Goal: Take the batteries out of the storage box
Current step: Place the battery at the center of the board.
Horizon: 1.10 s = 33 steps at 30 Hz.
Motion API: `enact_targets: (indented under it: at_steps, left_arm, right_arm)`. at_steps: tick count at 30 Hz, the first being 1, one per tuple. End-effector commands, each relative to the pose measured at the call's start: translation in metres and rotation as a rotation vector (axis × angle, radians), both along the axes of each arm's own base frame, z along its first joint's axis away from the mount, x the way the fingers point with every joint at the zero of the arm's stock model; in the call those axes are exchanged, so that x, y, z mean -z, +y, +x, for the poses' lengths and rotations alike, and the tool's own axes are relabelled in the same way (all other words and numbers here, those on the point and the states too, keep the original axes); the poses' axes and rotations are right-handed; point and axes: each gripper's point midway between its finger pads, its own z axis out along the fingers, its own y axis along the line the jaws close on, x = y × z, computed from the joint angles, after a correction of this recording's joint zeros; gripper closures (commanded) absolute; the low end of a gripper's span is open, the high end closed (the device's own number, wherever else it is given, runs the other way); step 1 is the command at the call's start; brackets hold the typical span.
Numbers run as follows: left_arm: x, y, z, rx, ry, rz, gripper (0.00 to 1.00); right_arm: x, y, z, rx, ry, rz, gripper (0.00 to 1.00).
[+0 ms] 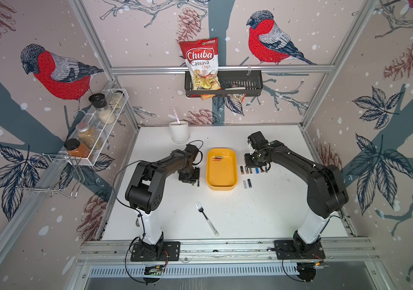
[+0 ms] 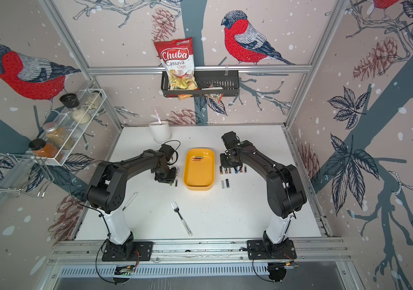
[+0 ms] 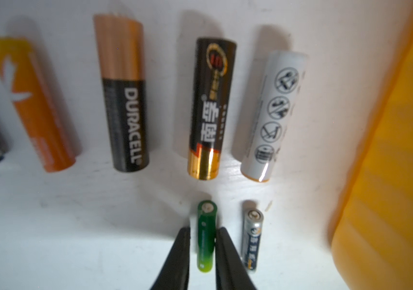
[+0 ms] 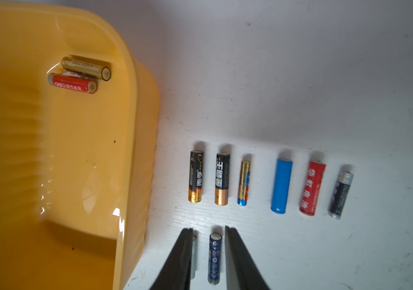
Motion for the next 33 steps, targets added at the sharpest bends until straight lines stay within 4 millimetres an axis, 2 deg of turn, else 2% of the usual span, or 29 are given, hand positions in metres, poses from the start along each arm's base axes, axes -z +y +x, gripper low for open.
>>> enact_targets:
  at_steps: [1,12,17,22,25,33]
  left_arm:
    - [-0.006,0.001,0.002,-0.008,-0.011,0.002,0.75]
    - [-0.019,0.003,0.009,-0.018,-0.044,0.004,0.73]
    - [-0.031,0.003,0.014,-0.025,-0.067,-0.008,0.73]
    - [-0.034,0.002,0.016,-0.027,-0.072,-0.02,0.72]
    - [-0.032,0.001,0.016,-0.025,-0.068,-0.022,0.72]
    - [-0.035,0.005,0.014,-0.026,-0.071,-0.02,0.72]
  right_arm:
    - [0.001,-0.002,-0.003,-0.009,0.008,-0.013,0.71]
    - [-0.003,0.0,0.0,-0.02,-0.01,-0.058,0.71]
    - [-0.015,0.013,0.006,-0.056,-0.048,-0.078,0.71]
    - [-0.026,0.044,0.015,-0.124,-0.079,-0.082,0.71]
    - [-0.024,0.067,0.02,-0.169,-0.083,-0.082,0.71]
    - [0.001,0.117,0.037,-0.29,-0.086,-0.095,0.71]
